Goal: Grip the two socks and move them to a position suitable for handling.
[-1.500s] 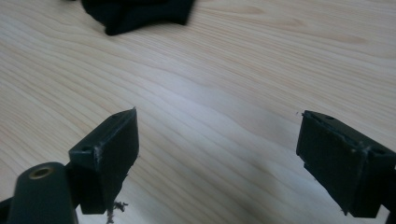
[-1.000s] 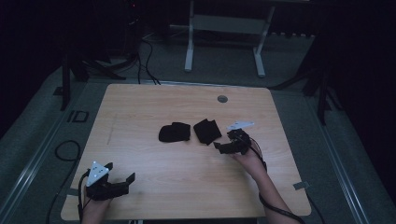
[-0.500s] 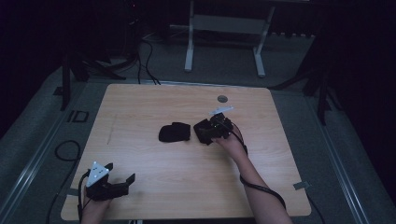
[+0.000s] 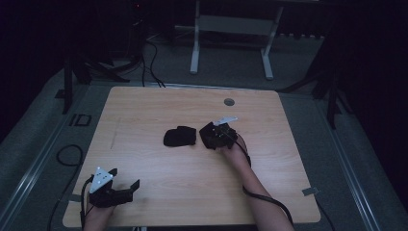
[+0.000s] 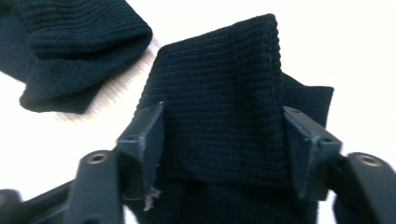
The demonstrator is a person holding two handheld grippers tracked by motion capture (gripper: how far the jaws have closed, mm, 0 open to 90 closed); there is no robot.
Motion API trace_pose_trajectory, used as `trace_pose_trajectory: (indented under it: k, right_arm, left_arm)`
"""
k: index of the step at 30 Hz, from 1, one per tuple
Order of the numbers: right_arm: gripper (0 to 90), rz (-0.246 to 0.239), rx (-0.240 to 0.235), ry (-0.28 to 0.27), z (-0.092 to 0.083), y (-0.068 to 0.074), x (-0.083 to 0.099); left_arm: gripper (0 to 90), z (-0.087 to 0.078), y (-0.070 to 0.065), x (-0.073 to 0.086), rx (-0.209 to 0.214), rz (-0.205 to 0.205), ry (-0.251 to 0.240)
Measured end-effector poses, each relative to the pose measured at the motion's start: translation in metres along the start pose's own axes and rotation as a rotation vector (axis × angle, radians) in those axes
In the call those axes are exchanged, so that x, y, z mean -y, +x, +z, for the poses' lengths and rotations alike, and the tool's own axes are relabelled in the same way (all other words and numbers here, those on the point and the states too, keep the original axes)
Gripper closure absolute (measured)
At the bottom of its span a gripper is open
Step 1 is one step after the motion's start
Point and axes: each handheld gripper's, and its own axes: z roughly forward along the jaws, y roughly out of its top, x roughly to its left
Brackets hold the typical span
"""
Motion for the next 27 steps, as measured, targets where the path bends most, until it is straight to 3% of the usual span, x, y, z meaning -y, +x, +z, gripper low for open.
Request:
trace_pose_trajectory:
  k: [6, 9, 12, 15, 21, 27]
  right_arm:
    - [69.9, 0.007, -0.003, -0.019, -0.002, 0.004, 0.001]
    - [77.4, -0.002, -0.002, -0.007, -0.001, 0.006, -0.002]
    - [79.1, 0.0, 0.005, 0.017, -0.005, 0.006, -0.007]
    - [79.3, 0.005, -0.004, -0.011, -0.015, 0.006, -0.01]
    - [79.4, -0.006, -0.034, -0.067, -0.046, 0.01, -0.015]
    - [79.4, -0.025, -0.052, -0.106, -0.083, 0.016, -0.004]
  left_arm:
    - [2.4, 0.001, 0.0, 0.0, 0.002, 0.001, 0.007]
    - [2.4, 0.002, 0.0, 0.0, 0.003, -0.003, 0.008]
    - [2.4, 0.002, 0.001, 0.0, 0.004, -0.004, 0.009]
    - [2.4, 0.002, 0.001, 0.0, 0.005, -0.005, 0.004]
    - [2.4, 0.001, 0.0, -0.001, -0.004, -0.004, -0.003]
    - [2.4, 0.002, -0.003, -0.001, 0.0, 0.005, 0.009]
